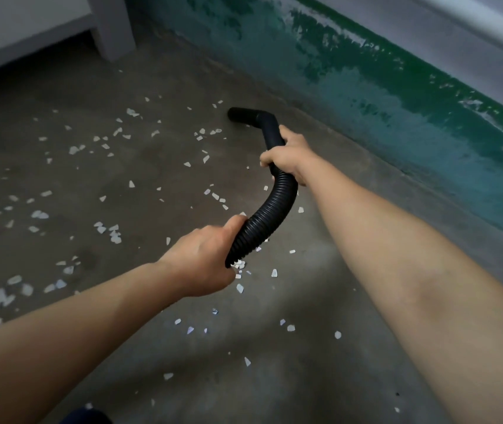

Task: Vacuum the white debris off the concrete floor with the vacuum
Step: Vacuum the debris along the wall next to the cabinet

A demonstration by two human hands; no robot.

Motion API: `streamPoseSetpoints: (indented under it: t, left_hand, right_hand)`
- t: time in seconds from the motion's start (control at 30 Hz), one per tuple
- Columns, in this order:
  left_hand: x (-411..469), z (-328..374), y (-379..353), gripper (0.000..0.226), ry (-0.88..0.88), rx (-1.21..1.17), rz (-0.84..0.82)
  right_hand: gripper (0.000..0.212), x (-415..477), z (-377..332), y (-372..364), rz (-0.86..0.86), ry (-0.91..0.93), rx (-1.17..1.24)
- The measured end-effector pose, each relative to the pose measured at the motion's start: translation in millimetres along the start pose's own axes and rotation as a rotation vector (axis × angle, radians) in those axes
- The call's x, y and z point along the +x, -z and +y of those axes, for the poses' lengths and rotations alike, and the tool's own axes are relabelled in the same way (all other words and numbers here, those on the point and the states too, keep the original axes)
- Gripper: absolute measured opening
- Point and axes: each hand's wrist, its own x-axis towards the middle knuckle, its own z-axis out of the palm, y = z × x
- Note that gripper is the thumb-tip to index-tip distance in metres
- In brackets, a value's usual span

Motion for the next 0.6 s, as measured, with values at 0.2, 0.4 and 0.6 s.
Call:
streamPoseSetpoints:
  t: [0.2, 0.4, 0.6]
  left_hand:
    - [-17, -19, 13, 0.070, 0.097, -0.012, 0.090]
    - [-32, -43, 29, 0.080, 0.106, 0.008, 0.176]
    - [-58, -67, 35, 0.080, 0.189, 0.058, 0.225]
  right_hand:
    - [0.090, 7, -30, -35, -0.027, 0.022, -0.003]
    - [0.093, 17, -53, -62, 0.029, 0.011, 0.001]
    - [0.089, 8, -84, -103, -0.119, 0.129, -0.092]
